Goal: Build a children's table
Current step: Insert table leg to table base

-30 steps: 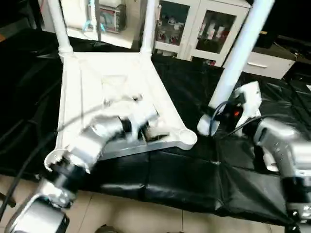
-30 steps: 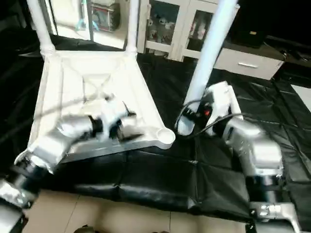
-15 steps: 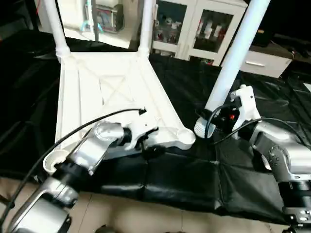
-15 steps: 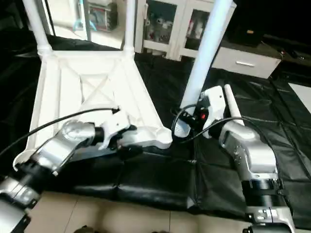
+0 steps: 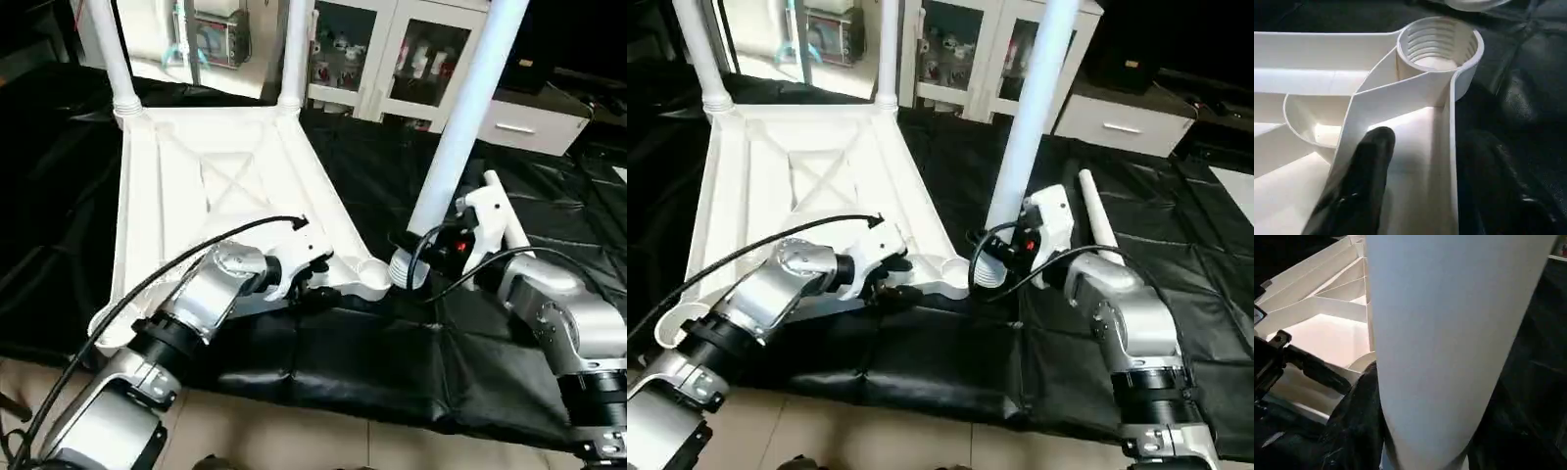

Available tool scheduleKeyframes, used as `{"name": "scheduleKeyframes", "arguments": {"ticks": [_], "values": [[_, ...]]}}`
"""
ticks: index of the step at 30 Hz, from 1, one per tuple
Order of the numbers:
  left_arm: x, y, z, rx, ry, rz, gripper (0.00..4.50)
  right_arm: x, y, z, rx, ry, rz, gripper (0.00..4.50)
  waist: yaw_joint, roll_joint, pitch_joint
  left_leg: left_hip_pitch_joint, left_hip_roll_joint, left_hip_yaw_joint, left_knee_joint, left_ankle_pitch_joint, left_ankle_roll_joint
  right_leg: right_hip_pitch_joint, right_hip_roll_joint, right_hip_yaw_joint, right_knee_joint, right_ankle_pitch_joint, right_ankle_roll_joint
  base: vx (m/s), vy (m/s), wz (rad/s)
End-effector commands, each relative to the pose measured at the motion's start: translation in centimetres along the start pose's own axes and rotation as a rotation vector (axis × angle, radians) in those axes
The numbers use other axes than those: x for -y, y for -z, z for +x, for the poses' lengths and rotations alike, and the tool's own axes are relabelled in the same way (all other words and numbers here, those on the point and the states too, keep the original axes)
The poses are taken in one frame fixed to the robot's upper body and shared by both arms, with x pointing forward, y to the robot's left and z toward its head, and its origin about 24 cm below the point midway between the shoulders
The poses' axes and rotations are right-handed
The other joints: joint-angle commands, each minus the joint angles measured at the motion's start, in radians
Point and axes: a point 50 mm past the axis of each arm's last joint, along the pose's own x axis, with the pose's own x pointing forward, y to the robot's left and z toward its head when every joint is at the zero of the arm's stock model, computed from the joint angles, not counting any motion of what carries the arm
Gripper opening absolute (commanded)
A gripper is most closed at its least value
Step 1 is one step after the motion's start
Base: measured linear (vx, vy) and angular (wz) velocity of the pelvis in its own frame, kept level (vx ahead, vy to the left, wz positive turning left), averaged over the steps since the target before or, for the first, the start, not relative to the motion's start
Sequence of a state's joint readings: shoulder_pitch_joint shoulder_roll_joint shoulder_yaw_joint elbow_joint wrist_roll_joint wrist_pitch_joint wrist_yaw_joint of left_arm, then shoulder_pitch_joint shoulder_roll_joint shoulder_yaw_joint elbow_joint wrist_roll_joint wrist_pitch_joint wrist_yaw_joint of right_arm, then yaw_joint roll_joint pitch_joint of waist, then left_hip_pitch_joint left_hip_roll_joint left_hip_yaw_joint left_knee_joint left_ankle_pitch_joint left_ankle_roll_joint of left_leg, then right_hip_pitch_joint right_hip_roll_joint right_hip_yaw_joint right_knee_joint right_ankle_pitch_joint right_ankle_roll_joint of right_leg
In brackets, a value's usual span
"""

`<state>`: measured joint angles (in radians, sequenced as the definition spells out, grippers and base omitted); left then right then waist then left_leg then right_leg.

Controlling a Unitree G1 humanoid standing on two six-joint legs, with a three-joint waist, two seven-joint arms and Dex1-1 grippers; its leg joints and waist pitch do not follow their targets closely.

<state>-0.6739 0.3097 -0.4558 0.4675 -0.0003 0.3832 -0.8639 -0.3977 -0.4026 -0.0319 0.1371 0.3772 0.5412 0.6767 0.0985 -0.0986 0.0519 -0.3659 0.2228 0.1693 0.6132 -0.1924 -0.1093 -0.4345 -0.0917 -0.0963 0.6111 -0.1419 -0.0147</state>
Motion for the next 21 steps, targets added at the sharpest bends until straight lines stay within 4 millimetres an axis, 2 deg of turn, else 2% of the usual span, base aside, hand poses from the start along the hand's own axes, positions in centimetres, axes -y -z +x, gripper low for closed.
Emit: {"name": "scheduleKeyframes", "arguments": {"ticks": [1,9,13,15,18,21], "values": [[0.1,-0.1,0.2,-0.038,0.000,0.031,2.24,0.2,-0.9,-0.4,0.020,0.008,-0.045,1.86,0.001,0.012,-0.069,0.005,0.007,0.003,-0.081,-0.216,-0.019,0.067,-0.049,0.043,-0.076,-0.323,-0.112,0.000,0.000,0.00],[0.3,1.0,-0.8,-0.115,0.031,0.058,1.62,0.2,-0.9,-0.4,0.019,0.007,-0.049,1.86,-0.005,0.013,-0.069,0.003,0.007,0.002,-0.083,-0.212,-0.020,0.068,-0.050,0.043,-0.073,-0.313,-0.117,0.000,0.000,0.00],[0.2,1.3,-1.2,-0.124,0.030,0.056,1.28,0.2,-1.0,-0.4,0.018,0.005,-0.051,1.86,-0.007,0.014,-0.068,0.006,0.008,0.003,-0.083,-0.218,-0.017,0.065,-0.049,0.043,-0.076,-0.328,-0.118,0.000,0.000,0.00],[0.2,1.6,-1.6,-0.137,0.034,0.056,1.03,0.3,-1.0,-0.3,0.017,0.005,-0.052,1.86,-0.007,0.013,-0.067,0.006,0.007,0.003,-0.083,-0.225,-0.018,0.064,-0.050,0.043,-0.077,-0.341,-0.114,0.000,0.000,0.00],[0.4,1.8,-2.1,-0.146,0.049,0.052,0.93,0.4,-1.0,-0.3,0.017,0.004,-0.052,1.86,-0.009,0.014,-0.066,0.006,0.008,0.002,-0.084,-0.238,-0.021,0.063,-0.051,0.042,-0.080,-0.376,-0.103,0.000,0.000,0.00],[0.7,2.2,-2.4,-0.157,0.077,0.061,0.67,0.3,-1.0,-0.2,0.015,0.000,-0.053,1.86,-0.010,0.012,-0.066,0.005,0.008,0.002,-0.084,-0.227,-0.021,0.063,-0.050,0.043,-0.078,-0.365,-0.104,0.000,0.000,0.00]]}}
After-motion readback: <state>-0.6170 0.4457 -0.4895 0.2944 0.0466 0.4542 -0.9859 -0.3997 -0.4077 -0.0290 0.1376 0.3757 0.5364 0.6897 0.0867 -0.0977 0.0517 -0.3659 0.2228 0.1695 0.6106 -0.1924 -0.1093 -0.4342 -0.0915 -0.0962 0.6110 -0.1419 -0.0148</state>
